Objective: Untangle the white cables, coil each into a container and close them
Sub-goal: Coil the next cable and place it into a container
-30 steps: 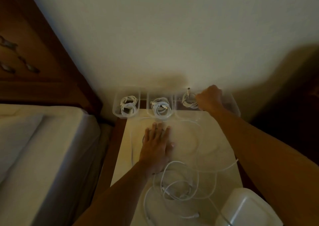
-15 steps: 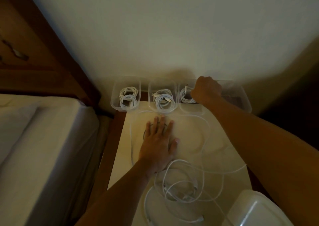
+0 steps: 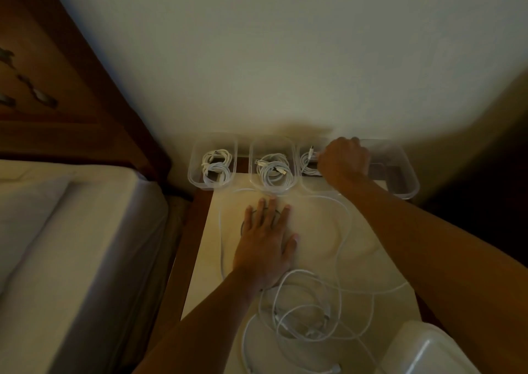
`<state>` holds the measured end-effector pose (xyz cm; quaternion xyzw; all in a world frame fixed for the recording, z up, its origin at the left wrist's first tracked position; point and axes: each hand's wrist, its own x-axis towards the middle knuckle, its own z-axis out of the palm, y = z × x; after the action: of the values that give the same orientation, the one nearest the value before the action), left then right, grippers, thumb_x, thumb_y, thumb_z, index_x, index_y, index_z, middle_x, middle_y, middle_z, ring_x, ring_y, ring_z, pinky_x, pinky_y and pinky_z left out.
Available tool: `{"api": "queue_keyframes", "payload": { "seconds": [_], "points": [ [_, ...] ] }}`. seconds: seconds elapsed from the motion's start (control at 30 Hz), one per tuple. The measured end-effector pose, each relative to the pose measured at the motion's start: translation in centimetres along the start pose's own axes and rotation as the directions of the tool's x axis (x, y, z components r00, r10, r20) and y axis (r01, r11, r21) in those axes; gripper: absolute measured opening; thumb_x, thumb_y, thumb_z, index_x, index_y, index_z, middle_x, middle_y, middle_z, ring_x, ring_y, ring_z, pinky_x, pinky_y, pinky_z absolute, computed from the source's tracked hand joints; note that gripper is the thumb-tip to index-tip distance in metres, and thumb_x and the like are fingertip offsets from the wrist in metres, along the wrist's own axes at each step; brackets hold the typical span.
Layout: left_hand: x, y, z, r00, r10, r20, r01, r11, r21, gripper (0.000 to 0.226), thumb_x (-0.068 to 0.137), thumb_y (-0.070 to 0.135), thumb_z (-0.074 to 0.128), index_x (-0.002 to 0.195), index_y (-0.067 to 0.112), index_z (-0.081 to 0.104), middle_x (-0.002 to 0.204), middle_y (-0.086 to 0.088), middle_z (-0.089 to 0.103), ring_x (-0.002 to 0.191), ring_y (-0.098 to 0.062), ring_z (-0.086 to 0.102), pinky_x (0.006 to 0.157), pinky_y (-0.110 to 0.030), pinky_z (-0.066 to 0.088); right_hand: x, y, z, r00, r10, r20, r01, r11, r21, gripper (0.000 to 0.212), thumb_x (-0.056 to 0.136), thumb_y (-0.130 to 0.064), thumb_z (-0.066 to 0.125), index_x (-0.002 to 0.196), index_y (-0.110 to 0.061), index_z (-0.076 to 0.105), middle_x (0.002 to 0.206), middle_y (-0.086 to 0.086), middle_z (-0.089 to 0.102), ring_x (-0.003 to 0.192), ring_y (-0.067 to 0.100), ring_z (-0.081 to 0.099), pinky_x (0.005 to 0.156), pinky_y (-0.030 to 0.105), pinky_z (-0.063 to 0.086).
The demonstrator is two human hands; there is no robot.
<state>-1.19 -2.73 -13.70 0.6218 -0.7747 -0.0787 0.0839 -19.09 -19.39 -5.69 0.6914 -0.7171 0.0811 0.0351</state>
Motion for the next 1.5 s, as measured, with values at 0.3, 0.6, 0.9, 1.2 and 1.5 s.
{"api": "queue_keyframes", "payload": {
  "seconds": [0.3, 0.6, 0.9, 1.2, 1.5],
  "points": [
    [0.0, 0.6, -0.9, 0.999, -0.033, 0.005, 0.033, 0.999, -0.034, 0.071, 0.101, 0.056, 0.019, 0.161, 0.019, 0.028, 0.171, -0.012, 0.015, 0.160, -0.029, 0.003, 0.129, -0.050, 0.002, -11.3, 2.5, -1.1, 0.982, -0.083, -0.168, 0.136, 0.934, 0.331, 0.016, 0.088, -0.041, 0.063, 0.091, -0.026, 0.068, 0.088, -0.004, 0.061, 0.080, 0.017, 0.060, 0.063, 0.024, 0.039],
    [-0.6, 1.3, -3.1, 0.993, -0.021, -0.113, 0.026, 0.999, 0.046, 0.054, 0.104, 0.042, 0.036, 0.147, 0.011, 0.049, 0.153, -0.021, 0.045, 0.144, -0.041, 0.038, 0.117, -0.059, 0.031, -12.2, 3.3, -2.6, 0.961, -0.275, 0.021, 0.263, 0.936, 0.235, 0.016, 0.098, -0.013, 0.054, 0.107, -0.019, 0.066, 0.113, 0.002, 0.058, 0.106, 0.021, 0.054, 0.080, 0.032, 0.048],
    [-2.5, 5.4, -13.7, 0.859, -0.036, -0.511, -0.205, 0.890, -0.407, 0.028, 0.098, 0.039, 0.052, 0.113, 0.018, 0.064, 0.106, 0.002, 0.056, 0.096, -0.012, 0.052, 0.079, -0.022, 0.039, -13.2, 0.5, -15.2, 0.999, -0.029, -0.032, 0.043, 0.596, 0.801, 0.012, 0.095, -0.021, 0.069, 0.084, -0.025, 0.073, 0.074, -0.008, 0.072, 0.067, 0.005, 0.066, 0.061, 0.016, 0.048],
    [-5.0, 10.4, -18.4, 0.987, -0.076, -0.138, -0.054, 0.659, -0.751, 0.022, 0.100, 0.012, 0.060, 0.080, 0.007, 0.068, 0.078, -0.009, 0.069, 0.068, -0.016, 0.061, 0.069, -0.034, 0.051, -14.7, -0.9, -25.1, 0.988, 0.002, -0.155, 0.143, 0.366, 0.919, 0.015, 0.097, -0.016, 0.066, 0.104, -0.020, 0.078, 0.086, -0.003, 0.076, 0.068, 0.006, 0.067, 0.062, 0.023, 0.055],
    [-5.1, 10.2, -26.6, 0.947, -0.269, -0.175, -0.099, 0.274, -0.956, 0.023, 0.107, 0.008, 0.049, 0.095, -0.001, 0.067, 0.059, -0.013, 0.054, 0.042, -0.024, 0.050, 0.045, -0.030, 0.041, -25.3, -0.2, -16.7, 0.998, -0.055, -0.034, 0.061, 0.605, 0.794, 0.032, 0.100, -0.034, 0.061, 0.131, -0.030, 0.059, 0.125, -0.013, 0.058, 0.116, 0.008, 0.055, 0.093, 0.024, 0.046]
  ]
}}
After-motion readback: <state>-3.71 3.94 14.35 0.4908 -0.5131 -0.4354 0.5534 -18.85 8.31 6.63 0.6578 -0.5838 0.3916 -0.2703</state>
